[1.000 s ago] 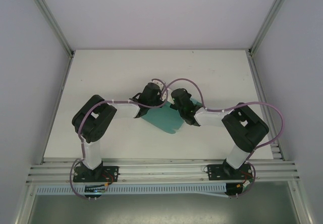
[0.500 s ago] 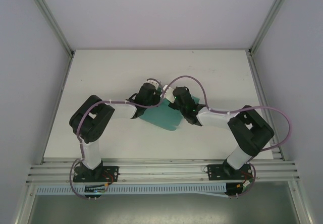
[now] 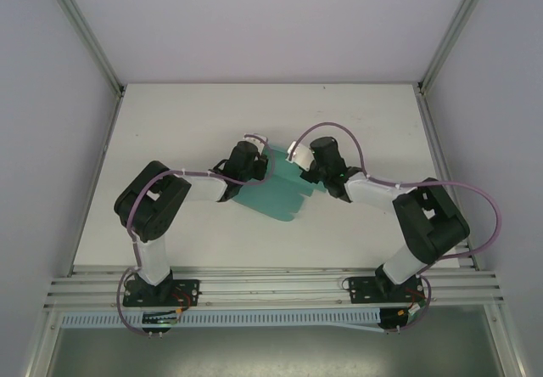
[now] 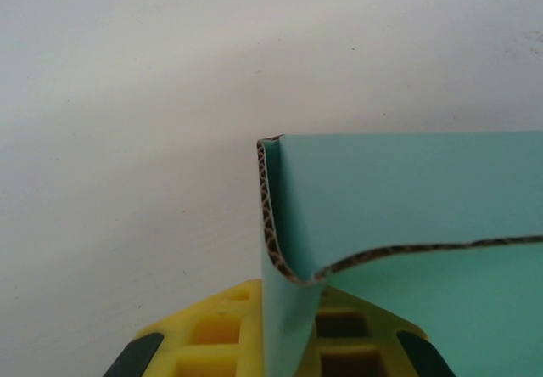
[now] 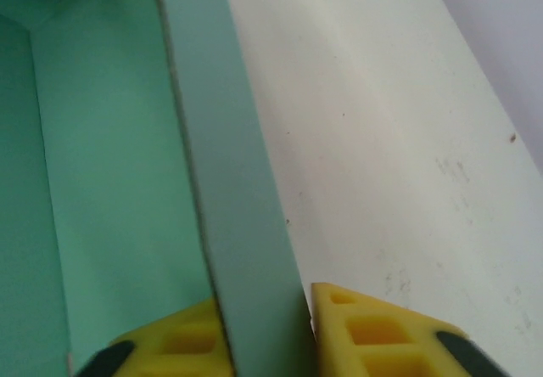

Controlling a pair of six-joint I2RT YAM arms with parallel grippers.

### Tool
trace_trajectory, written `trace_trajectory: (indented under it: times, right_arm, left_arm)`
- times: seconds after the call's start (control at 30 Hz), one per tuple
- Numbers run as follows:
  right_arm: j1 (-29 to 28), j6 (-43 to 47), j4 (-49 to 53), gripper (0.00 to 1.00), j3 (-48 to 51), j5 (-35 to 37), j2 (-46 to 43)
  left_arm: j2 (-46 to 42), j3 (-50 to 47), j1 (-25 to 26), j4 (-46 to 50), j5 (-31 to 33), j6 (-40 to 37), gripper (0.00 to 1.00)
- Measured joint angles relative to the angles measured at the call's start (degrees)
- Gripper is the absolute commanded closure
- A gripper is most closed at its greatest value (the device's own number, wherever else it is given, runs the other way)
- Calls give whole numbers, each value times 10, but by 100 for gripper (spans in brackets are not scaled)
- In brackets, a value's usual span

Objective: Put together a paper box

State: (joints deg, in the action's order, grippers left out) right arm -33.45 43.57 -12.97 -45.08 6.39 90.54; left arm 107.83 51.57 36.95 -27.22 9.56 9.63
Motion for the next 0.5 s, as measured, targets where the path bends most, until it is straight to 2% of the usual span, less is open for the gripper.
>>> trace_trajectory:
  times: [0.03,0.07,0.13,0.2,0.33,0.4,0.5]
  right_arm:
    - [0,5,-5,100,0,2,0]
    - [-3,11,-10,100,0,7,2]
    - [-12,22,-23,100,0,24,9]
    - [-21,33,-35,100,0,43,15]
    - [-31,46,-40,100,0,66,17]
    - [-35,50,-40,100,0,72,17]
    - [-39,56,-45,100,2,76,17]
  left_arm:
    - [0,1,0,2,2,0,100]
    - [0,3,-1,5,4,0,100]
    - [2,10,-3,17,12,0,88]
    - [5,19,-4,28,19,1,85]
    - [11,31,-7,39,22,5,71]
    - [11,30,-9,39,17,9,70]
    - [11,24,-17,36,-6,14,76]
